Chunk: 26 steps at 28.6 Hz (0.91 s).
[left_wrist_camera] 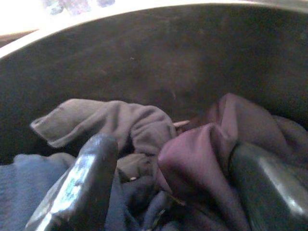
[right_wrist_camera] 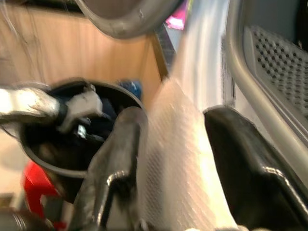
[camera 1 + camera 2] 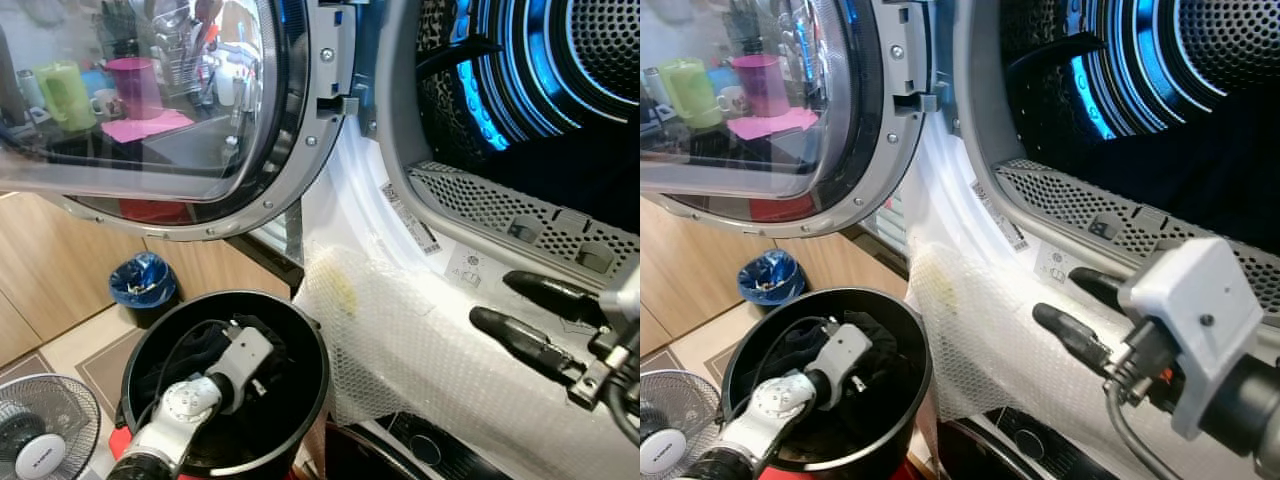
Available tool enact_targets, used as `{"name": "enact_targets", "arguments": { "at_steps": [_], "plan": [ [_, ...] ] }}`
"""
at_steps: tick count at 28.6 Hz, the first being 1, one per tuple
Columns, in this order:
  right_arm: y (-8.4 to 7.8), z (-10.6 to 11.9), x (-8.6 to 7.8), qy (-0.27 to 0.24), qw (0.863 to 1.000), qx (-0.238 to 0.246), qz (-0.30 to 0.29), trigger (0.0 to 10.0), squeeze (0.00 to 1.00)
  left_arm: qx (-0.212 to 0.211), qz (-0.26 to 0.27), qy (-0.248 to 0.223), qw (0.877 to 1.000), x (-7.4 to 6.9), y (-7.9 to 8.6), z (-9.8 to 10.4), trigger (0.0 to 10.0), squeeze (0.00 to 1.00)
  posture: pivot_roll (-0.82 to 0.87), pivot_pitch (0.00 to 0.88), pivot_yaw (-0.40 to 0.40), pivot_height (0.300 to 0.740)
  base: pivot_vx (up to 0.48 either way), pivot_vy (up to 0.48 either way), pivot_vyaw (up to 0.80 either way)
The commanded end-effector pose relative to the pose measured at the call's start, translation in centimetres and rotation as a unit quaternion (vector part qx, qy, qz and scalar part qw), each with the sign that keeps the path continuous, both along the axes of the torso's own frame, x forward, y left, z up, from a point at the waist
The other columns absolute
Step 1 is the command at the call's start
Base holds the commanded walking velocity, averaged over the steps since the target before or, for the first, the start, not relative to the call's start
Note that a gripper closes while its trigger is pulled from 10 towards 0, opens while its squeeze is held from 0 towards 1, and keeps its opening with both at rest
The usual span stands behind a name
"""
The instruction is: Clothes washing
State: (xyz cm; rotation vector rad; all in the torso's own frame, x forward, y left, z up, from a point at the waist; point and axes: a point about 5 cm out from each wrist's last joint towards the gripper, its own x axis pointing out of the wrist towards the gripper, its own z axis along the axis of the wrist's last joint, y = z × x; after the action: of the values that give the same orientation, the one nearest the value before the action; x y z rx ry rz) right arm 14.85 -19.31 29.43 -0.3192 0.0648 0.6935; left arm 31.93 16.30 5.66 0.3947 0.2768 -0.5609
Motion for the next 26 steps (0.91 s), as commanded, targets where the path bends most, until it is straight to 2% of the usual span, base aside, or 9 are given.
{"name": "enact_targets", "arguments": {
  "at_steps": [1, 7, 10, 17, 18, 21, 22, 24, 26],
  "plan": [
    [-0.2, -0.2, -0.7, 0.001, 1.000, 0.020, 0.014, 10.0, 0.00, 0.000, 0.005, 0.014, 1.000, -0.3, 0.6, -0.2, 10.0, 0.00, -0.03, 0.083, -0.021, 0.740, 0.000, 0.000, 0.00],
    [-1.0, -7.8, -2.2, 0.153, 0.988, -0.012, -0.031, 10.0, 0.00, 0.016, 0.009, 0.026, 1.000, -0.8, 1.7, -0.5, 10.0, 0.00, -0.01, 0.088, -0.019, 0.740, 0.000, 0.000, 0.00],
    [-1.4, -13.7, -3.3, 0.262, 0.960, -0.008, -0.097, 10.0, 0.00, 0.039, 0.031, 0.033, 0.998, -0.8, 2.5, -0.7, 10.0, 0.00, 0.01, 0.086, -0.018, 0.740, 0.000, 0.000, 0.00],
    [-3.5, -20.6, -2.6, 0.276, 0.938, 0.025, -0.208, 10.0, 0.00, 0.053, 0.054, 0.035, 0.997, -0.7, 3.2, -0.7, 10.0, 0.00, 0.02, 0.081, -0.011, 0.740, 0.000, 0.000, 0.00],
    [-4.5, -23.4, -2.1, 0.271, 0.923, 0.019, -0.273, 10.0, 0.00, 0.060, 0.061, 0.032, 0.996, -0.7, 3.5, -0.5, 10.0, 0.00, 0.03, 0.079, -0.008, 0.740, 0.000, 0.000, 0.00],
    [-4.8, -24.8, -1.7, 0.270, 0.911, 0.032, -0.311, 10.0, 0.00, 0.063, 0.067, 0.030, 0.995, -0.7, 3.6, -0.5, 10.0, 0.00, 0.03, 0.079, -0.006, 0.740, 0.000, 0.000, 0.00],
    [-4.9, -25.7, -1.1, 0.263, 0.902, 0.059, -0.338, 10.0, 0.00, 0.062, 0.077, 0.034, 0.995, -0.7, 3.8, -0.5, 10.0, 0.00, 0.04, 0.072, -0.002, 0.740, 0.000, 0.000, 0.00],
    [-5.3, -28.9, 0.7, 0.272, 0.846, 0.154, -0.433, 10.0, 0.00, 0.071, 0.090, 0.048, 0.992, -0.8, 4.2, -0.7, 10.0, 0.00, 0.06, 0.061, 0.004, 0.740, 0.000, 0.000, 0.00],
    [-5.2, -30.4, 1.1, 0.284, 0.826, 0.162, -0.460, 10.0, 0.00, 0.079, 0.098, 0.058, 0.990, -0.9, 4.6, -0.9, 10.0, 0.00, 0.08, 0.053, 0.013, 0.740, 0.000, 0.000, 0.00]
  ]
}}
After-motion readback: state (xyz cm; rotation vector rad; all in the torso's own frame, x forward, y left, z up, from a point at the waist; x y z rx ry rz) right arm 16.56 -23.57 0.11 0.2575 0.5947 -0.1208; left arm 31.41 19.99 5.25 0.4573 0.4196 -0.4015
